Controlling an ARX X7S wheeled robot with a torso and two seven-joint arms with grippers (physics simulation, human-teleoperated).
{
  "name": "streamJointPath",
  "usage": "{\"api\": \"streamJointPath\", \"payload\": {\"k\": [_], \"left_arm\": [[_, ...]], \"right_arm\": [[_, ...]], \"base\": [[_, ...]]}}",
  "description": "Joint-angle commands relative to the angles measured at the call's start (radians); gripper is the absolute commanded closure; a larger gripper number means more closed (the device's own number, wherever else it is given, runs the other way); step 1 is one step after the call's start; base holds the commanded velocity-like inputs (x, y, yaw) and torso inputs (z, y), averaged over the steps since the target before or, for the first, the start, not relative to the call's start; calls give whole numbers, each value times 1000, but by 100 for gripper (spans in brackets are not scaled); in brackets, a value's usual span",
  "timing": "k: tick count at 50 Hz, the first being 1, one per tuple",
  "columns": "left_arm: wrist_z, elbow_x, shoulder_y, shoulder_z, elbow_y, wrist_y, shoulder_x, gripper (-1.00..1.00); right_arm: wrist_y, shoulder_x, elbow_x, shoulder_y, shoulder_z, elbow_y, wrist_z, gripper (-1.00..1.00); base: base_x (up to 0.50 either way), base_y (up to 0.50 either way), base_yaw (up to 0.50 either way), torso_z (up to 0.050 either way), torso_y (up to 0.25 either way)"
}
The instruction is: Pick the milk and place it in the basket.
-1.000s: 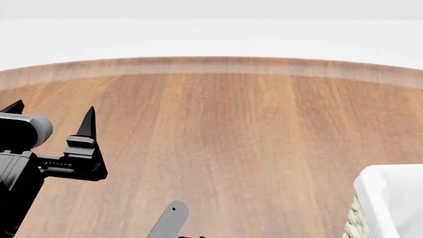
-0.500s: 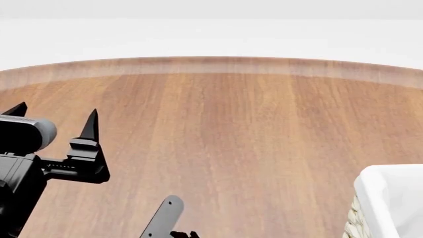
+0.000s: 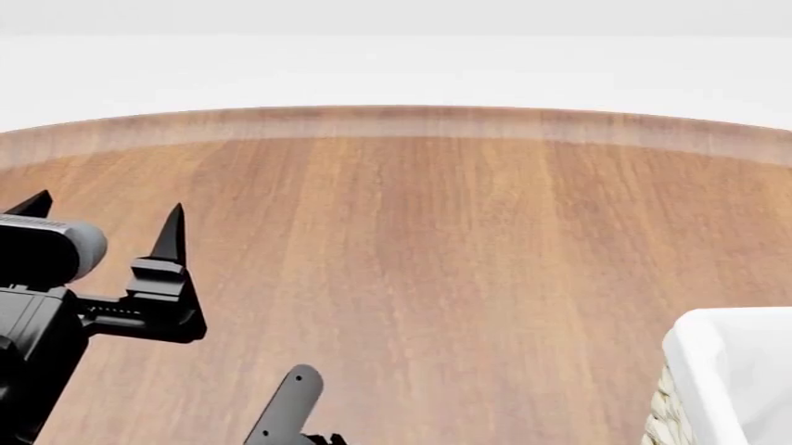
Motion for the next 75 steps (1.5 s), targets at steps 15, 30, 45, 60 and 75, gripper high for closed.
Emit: {"api": "streamJointPath", "payload": {"k": [15,30,45,60,75], "left_arm": [[15,9,11,-10,-2,17,10,-100],[8,-2,9,-8,-2,18,6,-100],[0,-13,4,-7,0,18,2,-100],[-3,-25,8,-7,-3,28,-3,-100],[-6,-27,20,7,-6,45,-8,-100]], "right_arm": [[-138,-72,-28,3,-26,154,-134,-100],[-206,-106,-40,9,-47,261,-184,-100],[-257,-143,-48,22,-74,358,-241,-100],[-334,-196,-71,41,-104,528,-306,-100],[-409,-243,-81,57,-140,666,-390,-100]], "base": [[0,0,0,0,0],[0,0,0,0,0],[0,0,0,0,0],[0,0,0,0,0],[0,0,0,0,0]]}}
